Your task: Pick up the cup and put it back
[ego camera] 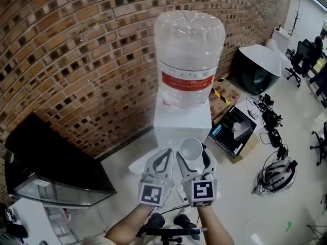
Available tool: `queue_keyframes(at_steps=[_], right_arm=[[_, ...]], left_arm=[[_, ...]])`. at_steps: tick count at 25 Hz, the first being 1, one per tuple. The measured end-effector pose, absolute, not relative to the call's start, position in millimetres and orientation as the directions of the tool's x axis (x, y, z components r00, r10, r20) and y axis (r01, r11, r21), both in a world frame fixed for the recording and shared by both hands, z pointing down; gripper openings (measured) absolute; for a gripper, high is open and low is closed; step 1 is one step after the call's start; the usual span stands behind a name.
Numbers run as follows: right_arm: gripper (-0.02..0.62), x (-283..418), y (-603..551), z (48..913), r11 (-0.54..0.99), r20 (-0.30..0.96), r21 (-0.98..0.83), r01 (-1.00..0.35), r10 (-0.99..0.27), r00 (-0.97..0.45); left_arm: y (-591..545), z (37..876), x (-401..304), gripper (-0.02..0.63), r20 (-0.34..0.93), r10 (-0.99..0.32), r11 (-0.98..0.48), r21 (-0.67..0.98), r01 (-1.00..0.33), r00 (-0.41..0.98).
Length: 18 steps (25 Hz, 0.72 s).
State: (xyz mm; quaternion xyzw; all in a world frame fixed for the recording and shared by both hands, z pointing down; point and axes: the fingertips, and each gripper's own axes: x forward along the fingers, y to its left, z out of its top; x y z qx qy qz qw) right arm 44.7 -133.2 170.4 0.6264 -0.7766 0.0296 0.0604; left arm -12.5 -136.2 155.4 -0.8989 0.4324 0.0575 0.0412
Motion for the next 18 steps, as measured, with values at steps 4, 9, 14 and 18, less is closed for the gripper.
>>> queue_keyframes(at_steps=[4, 9, 14, 18], right_arm=[[0.337, 47.8, -133.3, 170.7, 0.215, 0.140, 0.057, -0.975, -0.969, -0.205], [0.337, 46.2, -137.9, 174.2, 0.207, 0.136, 0.017, -0.978, -0.970, -0.203], [0.337, 45.3, -145.4, 179.6, 0.211, 0.135, 0.011, -0.978, -0.969, -0.207], [0.337, 46.2, -154.8, 192.5, 0.214, 0.137, -0.007, -0.977, -0.967, -0.213]], left_arm=[[-136.7, 153.0, -10.1, -0.008, -0.139, -0.770, -0.628, -0.013, -0.778, 0.623], [-140.6, 152.9, -10.1, -0.008, -0.156, -0.767, -0.629, -0.007, -0.777, 0.622], [-148.0, 154.7, -9.3, -0.008, -0.161, -0.769, -0.624, -0.018, -0.781, 0.619], [-158.9, 169.8, -7.7, -0.008, -0.152, -0.772, -0.622, -0.022, -0.783, 0.618]])
